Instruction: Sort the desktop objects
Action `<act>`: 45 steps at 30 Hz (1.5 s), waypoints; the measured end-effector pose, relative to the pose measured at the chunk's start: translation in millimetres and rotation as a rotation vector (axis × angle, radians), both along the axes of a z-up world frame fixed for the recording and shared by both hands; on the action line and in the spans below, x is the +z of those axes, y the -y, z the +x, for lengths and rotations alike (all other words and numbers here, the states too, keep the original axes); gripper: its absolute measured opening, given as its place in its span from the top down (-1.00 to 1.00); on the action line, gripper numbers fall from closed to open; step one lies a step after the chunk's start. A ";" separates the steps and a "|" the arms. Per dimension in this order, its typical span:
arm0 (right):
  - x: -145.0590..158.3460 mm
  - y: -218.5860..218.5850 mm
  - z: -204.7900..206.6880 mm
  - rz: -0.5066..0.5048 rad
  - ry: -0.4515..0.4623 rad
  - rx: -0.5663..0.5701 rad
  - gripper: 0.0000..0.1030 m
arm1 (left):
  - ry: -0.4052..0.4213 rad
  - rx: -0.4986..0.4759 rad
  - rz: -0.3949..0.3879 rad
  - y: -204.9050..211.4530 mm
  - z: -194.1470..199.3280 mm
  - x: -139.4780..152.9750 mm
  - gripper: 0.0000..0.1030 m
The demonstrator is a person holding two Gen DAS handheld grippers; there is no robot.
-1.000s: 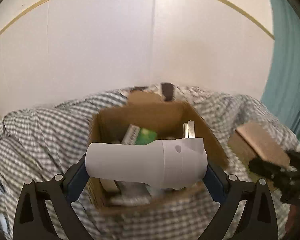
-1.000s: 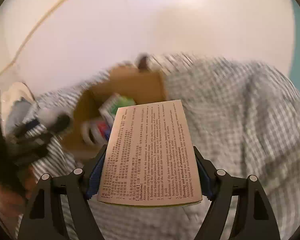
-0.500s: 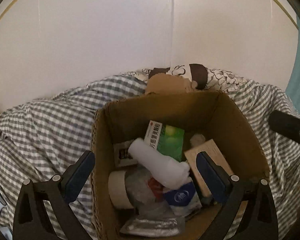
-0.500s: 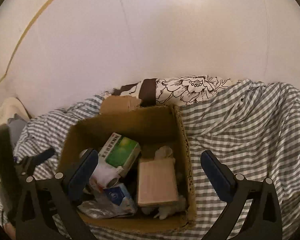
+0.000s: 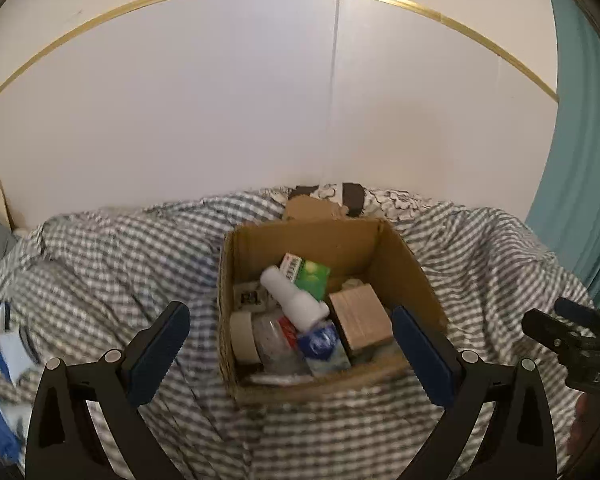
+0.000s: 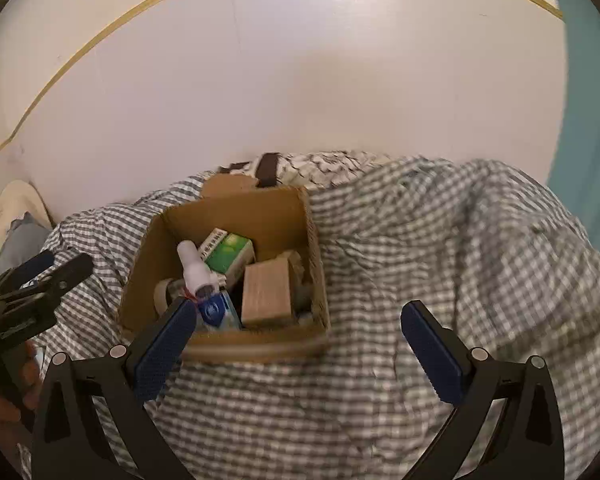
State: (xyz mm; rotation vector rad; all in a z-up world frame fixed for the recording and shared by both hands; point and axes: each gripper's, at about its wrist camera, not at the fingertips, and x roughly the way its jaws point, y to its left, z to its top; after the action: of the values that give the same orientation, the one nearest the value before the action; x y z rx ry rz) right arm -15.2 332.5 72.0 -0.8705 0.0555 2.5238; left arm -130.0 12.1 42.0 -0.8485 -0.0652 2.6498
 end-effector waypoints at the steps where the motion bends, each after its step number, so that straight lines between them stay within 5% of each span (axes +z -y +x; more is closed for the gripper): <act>1: 0.4 3.1 5.8 0.003 -0.006 -0.008 -0.99 | 0.011 0.009 0.015 1.3 6.6 -1.8 -1.00; 6: -9.5 25.3 37.1 0.064 -0.075 -0.046 -0.99 | 0.036 0.052 0.020 3.6 39.6 -26.5 -1.00; 14: -60.3 39.1 53.0 0.054 0.021 -0.066 -0.99 | 0.042 0.005 -0.069 0.5 79.2 -67.5 -1.00; 21: -67.2 38.3 58.3 0.029 0.023 -0.080 -0.99 | 0.060 0.031 0.001 13.3 76.5 -63.5 -1.00; 45: -66.7 45.7 59.2 0.068 0.023 -0.077 -0.99 | 0.044 0.058 -0.009 19.4 78.9 -59.5 -1.00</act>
State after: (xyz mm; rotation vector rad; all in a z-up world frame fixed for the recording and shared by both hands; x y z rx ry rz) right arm 44.0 286.8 5.3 -0.8541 -0.0038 2.4288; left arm -51.2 -7.3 -17.6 -0.9218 -0.0906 2.6869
